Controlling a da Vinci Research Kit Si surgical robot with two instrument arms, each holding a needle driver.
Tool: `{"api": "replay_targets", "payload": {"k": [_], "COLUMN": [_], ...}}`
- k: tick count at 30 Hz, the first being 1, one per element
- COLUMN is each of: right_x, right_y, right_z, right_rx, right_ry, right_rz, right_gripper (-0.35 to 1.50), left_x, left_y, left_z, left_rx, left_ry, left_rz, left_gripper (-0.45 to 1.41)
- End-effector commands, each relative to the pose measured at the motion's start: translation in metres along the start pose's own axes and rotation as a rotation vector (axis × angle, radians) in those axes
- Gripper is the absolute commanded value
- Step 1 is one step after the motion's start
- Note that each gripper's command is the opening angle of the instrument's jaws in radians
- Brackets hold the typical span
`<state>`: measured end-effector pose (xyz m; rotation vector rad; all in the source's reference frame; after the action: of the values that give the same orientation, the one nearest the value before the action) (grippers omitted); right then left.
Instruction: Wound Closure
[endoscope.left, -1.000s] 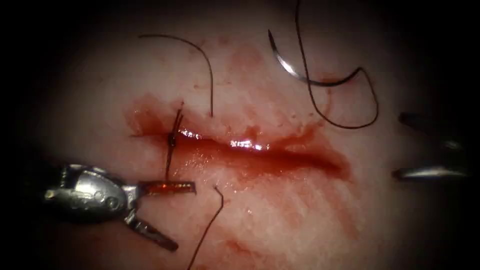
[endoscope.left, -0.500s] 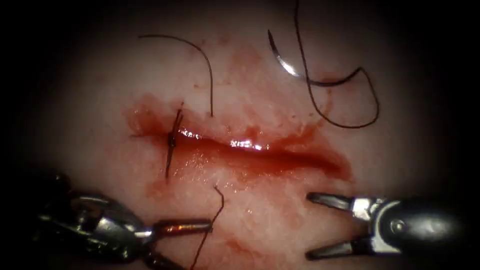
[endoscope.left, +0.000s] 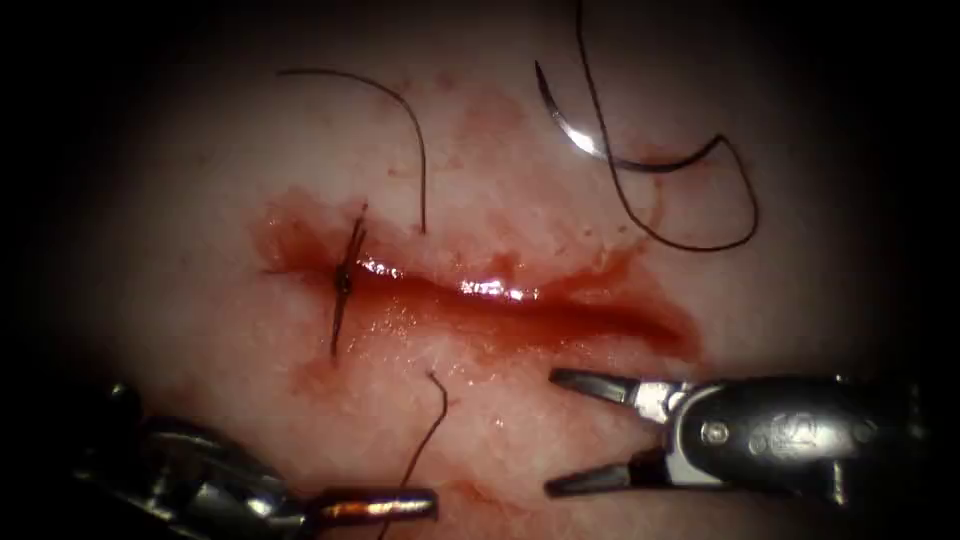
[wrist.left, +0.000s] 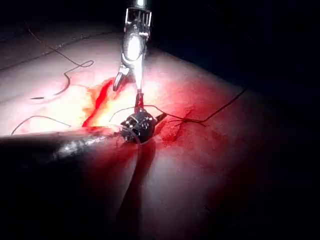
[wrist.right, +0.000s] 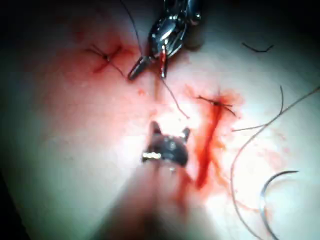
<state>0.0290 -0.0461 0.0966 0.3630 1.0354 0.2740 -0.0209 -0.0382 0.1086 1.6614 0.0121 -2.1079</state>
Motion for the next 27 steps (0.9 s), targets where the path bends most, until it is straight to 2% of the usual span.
{"api": "replay_targets", "payload": {"k": [1, 3, 9, 11, 13, 14, 22, 24, 27], "right_x": [-0.0002, -0.0005, -0.0004, -0.0002, -0.0001, 0.0000, 0.0016, 0.0030, 0.0036], "right_y": [0.0002, 0.0005, 0.0005, 0.0004, 0.0004, 0.0003, 0.0001, 0.0002, 0.0002], "right_z": [0.0011, 0.0014, 0.0016, 0.0019, 0.0020, 0.0021, 0.0026, 0.0025, 0.0023], "right_rx": [-0.001, -0.007, -0.011, -0.012, -0.012, -0.013, -0.016, -0.026, -0.034], "right_ry": [0.000, -0.001, -0.001, -0.001, -0.001, -0.002, 0.004, 0.010, 0.011], "right_rz": [0.003, 0.008, 0.008, 0.009, 0.009, 0.010, -0.008, -0.085, -0.115], "right_gripper": [0.79, 0.79, 0.79, 0.79, 0.79, 0.79, 0.78, 0.78, 0.79], "left_x": [0.0001, 0.0013, 0.0018, 0.0015, 0.0013, 0.0010, -0.0004, -0.0013, -0.0016], "left_y": [0.0003, 0.0004, 0.0006, 0.0007, 0.0007, 0.0006, -0.0012, -0.0028, -0.0035], "left_z": [0.0007, 0.0008, 0.0010, 0.0005, 0.0001, -0.0002, -0.0011, -0.0019, -0.0023], "left_rx": [-0.003, -0.013, -0.026, -0.022, -0.010, -0.003, 0.051, 0.082, 0.089], "left_ry": [0.009, 0.030, 0.048, 0.042, 0.025, 0.012, -0.005, -0.016, -0.018], "left_rz": [0.002, 0.013, 0.023, 0.028, 0.030, 0.001, -0.022, -0.035, -0.043], "left_gripper": [0.71, 0.69, 0.64, 0.39, 0.02, -0.45, -0.45, -0.45, -0.45]}}
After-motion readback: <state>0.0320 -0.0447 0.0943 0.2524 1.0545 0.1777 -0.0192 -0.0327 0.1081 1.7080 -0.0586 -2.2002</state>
